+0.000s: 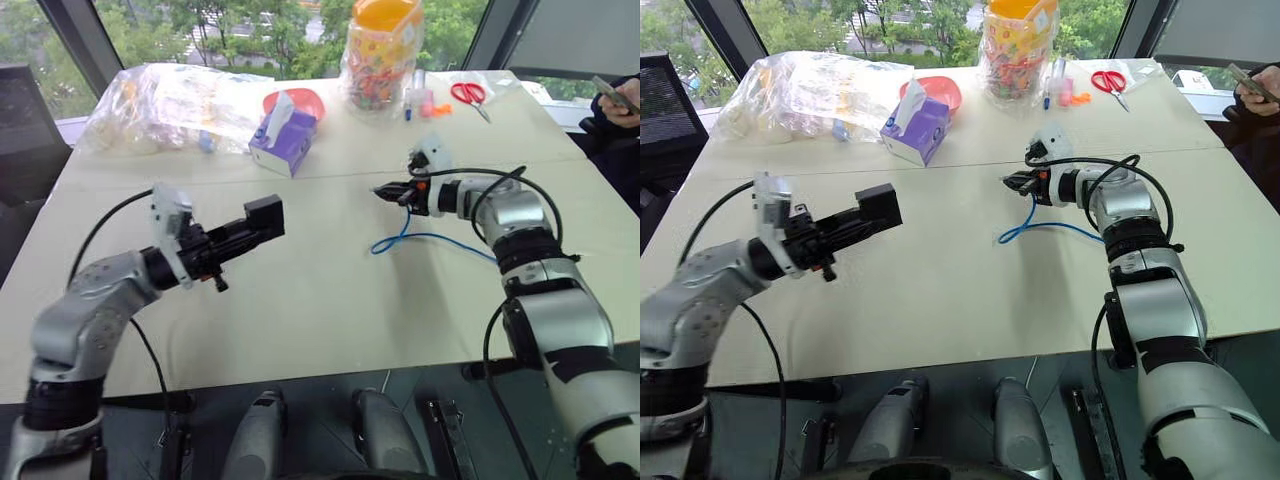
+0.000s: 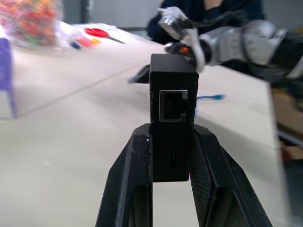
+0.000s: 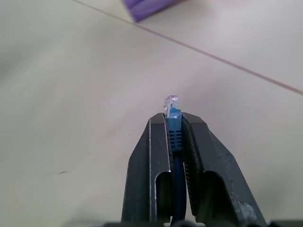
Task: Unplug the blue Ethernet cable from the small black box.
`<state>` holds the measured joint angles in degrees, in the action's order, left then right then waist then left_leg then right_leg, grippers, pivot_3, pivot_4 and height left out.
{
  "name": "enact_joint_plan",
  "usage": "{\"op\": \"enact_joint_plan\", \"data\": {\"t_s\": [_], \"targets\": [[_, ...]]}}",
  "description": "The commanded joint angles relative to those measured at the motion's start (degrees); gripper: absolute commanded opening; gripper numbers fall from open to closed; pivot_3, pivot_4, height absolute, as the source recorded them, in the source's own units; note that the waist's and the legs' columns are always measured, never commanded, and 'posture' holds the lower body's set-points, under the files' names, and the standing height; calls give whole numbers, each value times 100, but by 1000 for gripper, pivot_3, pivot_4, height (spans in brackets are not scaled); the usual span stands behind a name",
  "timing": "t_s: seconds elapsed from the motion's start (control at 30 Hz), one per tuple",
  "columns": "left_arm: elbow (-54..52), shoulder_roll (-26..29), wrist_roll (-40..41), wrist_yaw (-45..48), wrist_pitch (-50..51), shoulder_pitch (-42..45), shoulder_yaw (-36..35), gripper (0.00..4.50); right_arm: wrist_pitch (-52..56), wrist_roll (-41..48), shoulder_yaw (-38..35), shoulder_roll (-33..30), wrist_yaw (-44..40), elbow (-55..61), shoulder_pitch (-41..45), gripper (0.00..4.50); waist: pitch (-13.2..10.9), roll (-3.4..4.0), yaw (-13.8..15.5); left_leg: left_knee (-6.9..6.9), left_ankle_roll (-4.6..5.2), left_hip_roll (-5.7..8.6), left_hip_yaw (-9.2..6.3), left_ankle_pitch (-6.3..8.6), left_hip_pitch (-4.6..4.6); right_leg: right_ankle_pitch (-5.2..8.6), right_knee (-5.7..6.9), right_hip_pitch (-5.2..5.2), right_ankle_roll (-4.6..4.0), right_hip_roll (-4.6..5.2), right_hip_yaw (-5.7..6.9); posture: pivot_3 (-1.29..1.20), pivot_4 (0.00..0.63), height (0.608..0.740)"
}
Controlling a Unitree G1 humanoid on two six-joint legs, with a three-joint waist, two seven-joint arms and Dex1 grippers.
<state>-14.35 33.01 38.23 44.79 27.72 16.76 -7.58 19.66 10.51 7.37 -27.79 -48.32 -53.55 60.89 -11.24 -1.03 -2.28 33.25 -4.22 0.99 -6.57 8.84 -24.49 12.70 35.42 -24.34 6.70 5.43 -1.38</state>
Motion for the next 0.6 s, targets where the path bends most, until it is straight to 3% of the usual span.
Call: {"op": "enact_joint_plan", "data": {"t_s": [0.03, 0.13, 0.3, 0.43, 0.47, 0.6], "targets": [[324, -408, -497, -219, -658, 307, 166, 475, -456, -339, -160, 31, 560, -277, 214, 50, 0, 0, 4, 0, 0, 0, 0, 0, -1, 0, -1, 0, 1, 0, -1, 0, 150, 728], [902, -858, -967, -401, -1119, 529, 400, 475, -551, -518, -244, 134, 1097, -643, 265, 50, 0, 1, -10, -2, 0, 0, 1, 0, 0, -9, -2, 0, 19, 0, -2, 0, 150, 728], [1818, -1372, -1605, -400, -1856, 755, 788, 475, -715, -726, -389, 276, 1805, -931, 262, 2140, 1, 3, -31, -2, 2, 0, 0, -1, 3, -10, 5, 0, 21, -2, -2, 0, 150, 728], [2443, -1626, -1940, -395, -2332, 877, 910, 475, -791, -662, -683, 312, 2229, -981, 325, 4208, 1, 3, -26, -1, 2, 0, 0, -1, 4, -11, 8, 0, 23, -2, -3, 0, 150, 728], [2612, -1681, -2009, -389, -2447, 915, 929, 475, -829, -660, -756, 299, 2355, -983, 345, 4472, 1, 3, -23, -1, 2, 0, 0, -1, 4, -12, 8, 0, 23, -2, -3, 0, 150, 728], [3377, -1896, -2326, -459, -2981, 1105, 945, 475, -873, -417, -1251, 232, 2754, -845, 505, 4472, 1, 3, -21, 0, 3, 0, 0, -2, 4, -12, 10, 0, 25, -2, -3, 0, 150, 728]]}}
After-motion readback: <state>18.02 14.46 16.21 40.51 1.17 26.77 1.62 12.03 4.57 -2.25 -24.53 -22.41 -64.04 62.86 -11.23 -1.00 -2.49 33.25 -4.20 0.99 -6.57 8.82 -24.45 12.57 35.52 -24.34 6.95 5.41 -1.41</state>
